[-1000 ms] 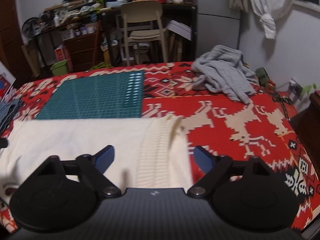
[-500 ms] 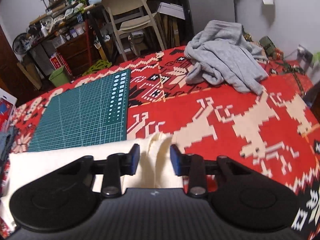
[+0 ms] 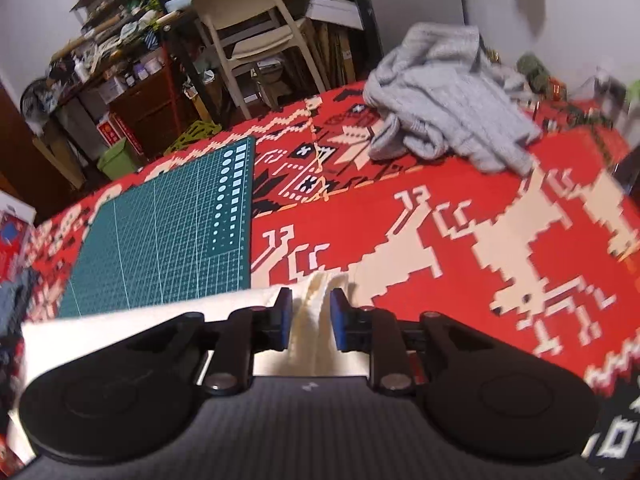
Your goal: Fold clothes
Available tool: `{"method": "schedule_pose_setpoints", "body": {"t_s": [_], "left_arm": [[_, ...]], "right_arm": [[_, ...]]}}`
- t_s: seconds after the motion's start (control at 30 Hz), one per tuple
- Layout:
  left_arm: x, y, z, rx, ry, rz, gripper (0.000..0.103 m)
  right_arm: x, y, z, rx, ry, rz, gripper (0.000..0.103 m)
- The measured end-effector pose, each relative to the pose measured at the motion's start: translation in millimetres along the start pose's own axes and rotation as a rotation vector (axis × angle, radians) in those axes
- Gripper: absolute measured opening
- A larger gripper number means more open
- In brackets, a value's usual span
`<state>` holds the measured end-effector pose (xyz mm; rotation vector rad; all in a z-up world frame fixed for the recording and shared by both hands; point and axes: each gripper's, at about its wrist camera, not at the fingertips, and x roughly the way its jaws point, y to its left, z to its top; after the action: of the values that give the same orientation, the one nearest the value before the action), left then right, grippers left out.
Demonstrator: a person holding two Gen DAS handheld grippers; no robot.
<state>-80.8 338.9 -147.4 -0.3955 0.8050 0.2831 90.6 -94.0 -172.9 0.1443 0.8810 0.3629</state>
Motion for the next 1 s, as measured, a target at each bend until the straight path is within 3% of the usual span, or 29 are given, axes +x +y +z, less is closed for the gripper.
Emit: {"method": "schedule_pose_setpoints", "body": {"t_s": [0.17,0.33,0.63,0.73,0.8,1.0], "left_arm": [[3.5,-5.7,-2.9,0.019,0.011,-0.013,0.048],[3.6,-7.8,-8.8,0.018,0.02,-0.022,0.048],[-2.1,-7.3,-13.1,0.025,0.025,-0.019,0.048],[-1.0,-7.4,-13.8,0.025,0.027,-0.022,0.048],[0.5,-8.3,-14.9,0.026,0.031,-0.023,0.048],[1.8,-10.5,-18.9,0.025,0.04,-0.02,0.048]], "right_arm": [[-15.4,14.6,-1.0,-0.065,-0.035,-0.006,0.021],[-3.3,19.9,2.1,-0.06,-0.001,-0.008,0.022],[7.7,9.8,3.8,0.026,0.007,0.01,0.023],[-4.5,4.9,-1.6,0.04,-0.001,0.003,0.028],[-9.0,-0.3,-6.4,0.048,0.011,-0.002,0.039],[-0.5,-18.1,-13.7,0.111,0.025,0.054,0.04]]}}
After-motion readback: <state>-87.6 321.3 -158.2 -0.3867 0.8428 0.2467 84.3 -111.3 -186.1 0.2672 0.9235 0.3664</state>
